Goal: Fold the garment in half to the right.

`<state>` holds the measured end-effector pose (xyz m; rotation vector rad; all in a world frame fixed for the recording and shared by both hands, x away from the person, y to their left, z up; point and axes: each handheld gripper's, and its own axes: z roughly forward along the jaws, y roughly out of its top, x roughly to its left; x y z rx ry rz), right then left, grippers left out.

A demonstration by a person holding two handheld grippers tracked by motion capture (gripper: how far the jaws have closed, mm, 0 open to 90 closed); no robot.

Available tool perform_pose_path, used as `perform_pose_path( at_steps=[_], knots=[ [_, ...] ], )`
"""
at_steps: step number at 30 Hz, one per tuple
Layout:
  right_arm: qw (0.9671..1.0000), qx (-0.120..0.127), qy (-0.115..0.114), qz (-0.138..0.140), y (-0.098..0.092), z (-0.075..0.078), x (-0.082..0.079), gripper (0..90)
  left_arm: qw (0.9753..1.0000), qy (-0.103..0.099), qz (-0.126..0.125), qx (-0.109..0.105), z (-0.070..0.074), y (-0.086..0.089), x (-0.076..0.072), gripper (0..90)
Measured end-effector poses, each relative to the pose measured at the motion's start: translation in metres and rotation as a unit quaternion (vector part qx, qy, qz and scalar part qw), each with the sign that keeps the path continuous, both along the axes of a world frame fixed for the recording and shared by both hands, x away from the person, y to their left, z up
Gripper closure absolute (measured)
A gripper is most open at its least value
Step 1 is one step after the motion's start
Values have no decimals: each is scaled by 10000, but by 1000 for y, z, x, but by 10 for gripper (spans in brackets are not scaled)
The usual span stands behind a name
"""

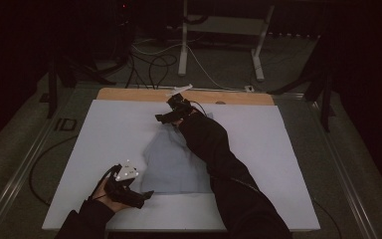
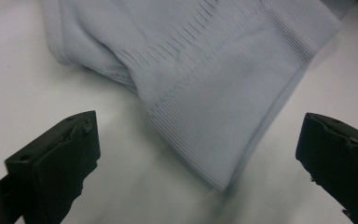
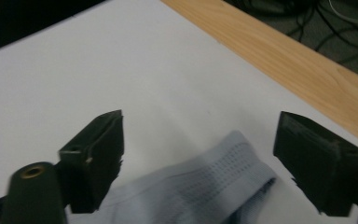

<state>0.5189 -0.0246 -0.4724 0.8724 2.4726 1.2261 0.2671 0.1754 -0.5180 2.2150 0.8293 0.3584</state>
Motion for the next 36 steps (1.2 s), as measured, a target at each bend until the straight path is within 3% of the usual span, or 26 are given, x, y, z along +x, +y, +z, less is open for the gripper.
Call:
perform_pose_path(
  at_steps=[3,7,12,18,26,30,36],
  knots=[
    [9997,-154,157,-101,2,-5,7,232,9999,47,-122,13,-1,0,-2,71],
    [9986,-378,269,-257,9,-10,17,275,9998,139,-106,88,-2,-1,-1,149],
    [9961,-707,291,-430,18,-18,27,355,9995,203,-140,211,-5,-1,-2,230],
    [9936,-921,296,-578,27,-30,33,430,9990,324,-100,296,-10,1,-1,296],
    [9906,-1191,351,-570,34,-41,36,539,9984,427,-179,315,-12,-1,1,384],
    [9877,-1425,284,-580,36,-43,35,734,9983,447,-164,340,-12,-2,2,444],
    [9879,-1439,283,-512,35,-39,34,855,9980,448,-183,398,-10,-4,2,568]
  ],
)
